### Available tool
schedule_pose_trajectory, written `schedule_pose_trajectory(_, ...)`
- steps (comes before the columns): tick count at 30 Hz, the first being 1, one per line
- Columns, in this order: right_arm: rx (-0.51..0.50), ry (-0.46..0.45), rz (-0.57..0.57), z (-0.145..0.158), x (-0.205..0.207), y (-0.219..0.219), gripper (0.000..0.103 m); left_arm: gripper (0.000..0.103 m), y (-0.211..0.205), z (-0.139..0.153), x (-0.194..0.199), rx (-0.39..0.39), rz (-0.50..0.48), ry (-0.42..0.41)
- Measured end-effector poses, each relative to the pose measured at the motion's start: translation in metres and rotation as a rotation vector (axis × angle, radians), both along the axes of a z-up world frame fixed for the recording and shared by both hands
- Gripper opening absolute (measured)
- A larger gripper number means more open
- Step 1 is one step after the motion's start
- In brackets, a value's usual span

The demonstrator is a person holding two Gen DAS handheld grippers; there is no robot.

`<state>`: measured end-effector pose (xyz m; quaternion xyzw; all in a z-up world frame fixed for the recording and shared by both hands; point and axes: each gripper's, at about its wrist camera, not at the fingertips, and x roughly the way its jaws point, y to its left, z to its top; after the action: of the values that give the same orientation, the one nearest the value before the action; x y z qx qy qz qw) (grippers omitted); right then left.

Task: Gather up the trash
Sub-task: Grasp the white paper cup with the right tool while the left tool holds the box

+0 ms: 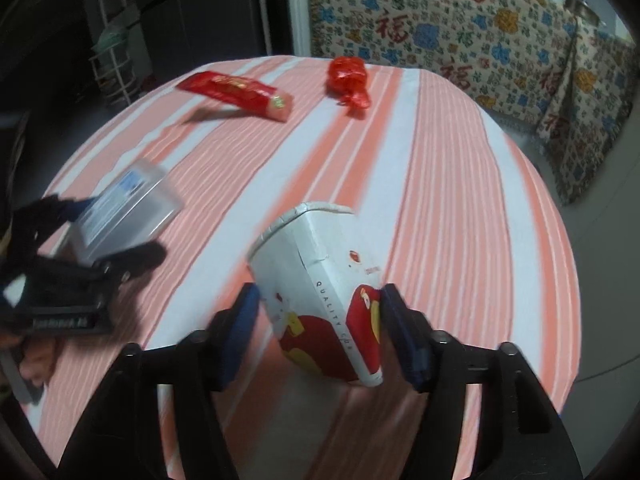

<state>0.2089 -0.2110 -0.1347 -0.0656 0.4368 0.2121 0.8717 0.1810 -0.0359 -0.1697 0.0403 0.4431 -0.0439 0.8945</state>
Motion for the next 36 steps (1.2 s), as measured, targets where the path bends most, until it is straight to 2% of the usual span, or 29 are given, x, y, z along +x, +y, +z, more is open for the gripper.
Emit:
schedule_pose_trajectory(1, -0.007, -0.008, 0.002, -0.001, -0.001, 0.002, 0.082, 0.095, 0.000, 0.000, 0.000, -0.001, 0.000, 0.000)
schedule_pose_trajectory(3, -0.013, -0.006, -0.006, -0.002, 0.002, 0.002, 0.084, 0.095, 0.000, 0.000, 0.000, 0.000, 0.000, 0.000)
schedule_pose_trajectory(5, -0.009, 0.010, -0.011, -0.004, 0.004, 0.001, 0.094, 0.095, 0.000, 0.000, 0.000, 0.000, 0.000, 0.000)
schedule_pose_trajectory(8, -0.022, 0.015, 0.002, -0.007, 0.004, 0.005, 0.100, 0.095, 0.000, 0.000, 0.000, -0.001, 0.000, 0.000)
schedule_pose_trajectory(23, -0.007, 0.022, 0.007, -0.008, 0.001, 0.004, 0.102, 0.095, 0.000, 0.001, 0.000, -0.008, 0.001, 0.001)
schedule_pose_trajectory(26, 0.012, 0.039, 0.038, -0.006, 0.002, 0.001, 0.102, 0.095, 0.003, 0.002, -0.004, -0.018, -0.062, 0.014)
schedule_pose_trajectory(30, -0.003, 0.128, 0.086, 0.002, 0.006, -0.009, 0.102, 0.094, 0.011, 0.006, -0.017, -0.041, -0.137, 0.039)
schedule_pose_trajectory(34, -0.057, 0.131, 0.137, 0.019, 0.012, -0.004, 0.101, 0.094, 0.013, 0.013, -0.018, -0.066, -0.150, 0.055)
schedule_pose_trajectory(36, -0.100, 0.132, 0.164, 0.023, 0.019, 0.005, 0.096, 0.093, 0.011, 0.017, -0.012, -0.063, -0.143, 0.058)
